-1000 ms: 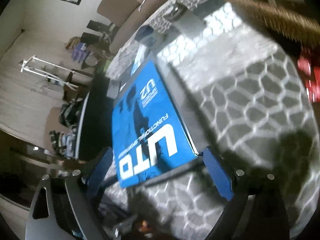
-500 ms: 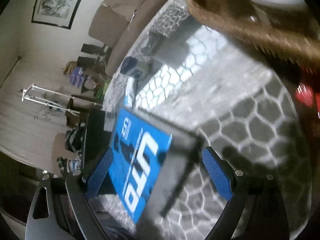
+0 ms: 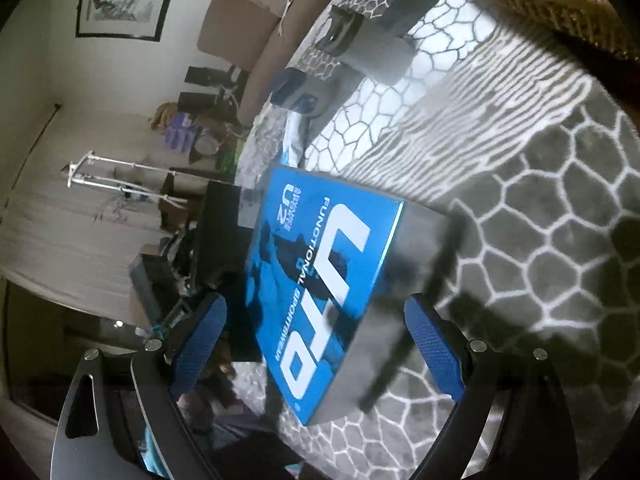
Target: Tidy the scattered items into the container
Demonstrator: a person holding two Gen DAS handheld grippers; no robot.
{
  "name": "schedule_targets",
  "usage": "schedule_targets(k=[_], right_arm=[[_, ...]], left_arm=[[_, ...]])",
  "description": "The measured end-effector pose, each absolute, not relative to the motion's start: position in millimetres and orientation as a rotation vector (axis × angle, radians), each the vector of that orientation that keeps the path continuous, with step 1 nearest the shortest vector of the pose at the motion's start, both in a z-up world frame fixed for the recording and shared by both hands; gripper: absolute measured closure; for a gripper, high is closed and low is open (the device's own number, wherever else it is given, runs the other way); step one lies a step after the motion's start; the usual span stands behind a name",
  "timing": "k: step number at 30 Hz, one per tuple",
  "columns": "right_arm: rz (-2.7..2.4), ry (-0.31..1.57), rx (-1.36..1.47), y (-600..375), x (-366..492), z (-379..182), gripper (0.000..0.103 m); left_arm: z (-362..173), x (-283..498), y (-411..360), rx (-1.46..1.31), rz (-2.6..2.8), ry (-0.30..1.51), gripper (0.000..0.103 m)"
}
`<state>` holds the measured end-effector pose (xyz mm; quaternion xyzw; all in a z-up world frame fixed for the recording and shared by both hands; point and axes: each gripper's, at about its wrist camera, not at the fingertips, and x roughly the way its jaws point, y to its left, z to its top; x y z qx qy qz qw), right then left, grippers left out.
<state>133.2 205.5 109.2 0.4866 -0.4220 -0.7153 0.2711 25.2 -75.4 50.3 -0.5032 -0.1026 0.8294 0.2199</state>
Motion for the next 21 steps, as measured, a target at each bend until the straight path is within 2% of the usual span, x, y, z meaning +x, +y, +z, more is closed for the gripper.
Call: schedule_targets(k=[6, 11, 16, 21], right_arm=[[-1.994, -1.101, 1.292, 205, 117, 114, 0.0], [-2.029, -1.087, 1.283, 210, 99, 114, 0.0], [-1.997, -1.144, 1.246, 210, 84, 114, 0.0], [-1.974, -1.105, 1.26, 192, 77, 116, 0.0]], left_arm=[[51, 38, -75, -1.387, 2.257, -0.328, 0.001], [57, 86, -61, -1.448, 2.19, -0.22, 0.001], [57, 153, -49, -1.489, 2.048, -0.258, 0.001], [54, 214, -21, -1.504, 1.912, -0.249, 0.001]])
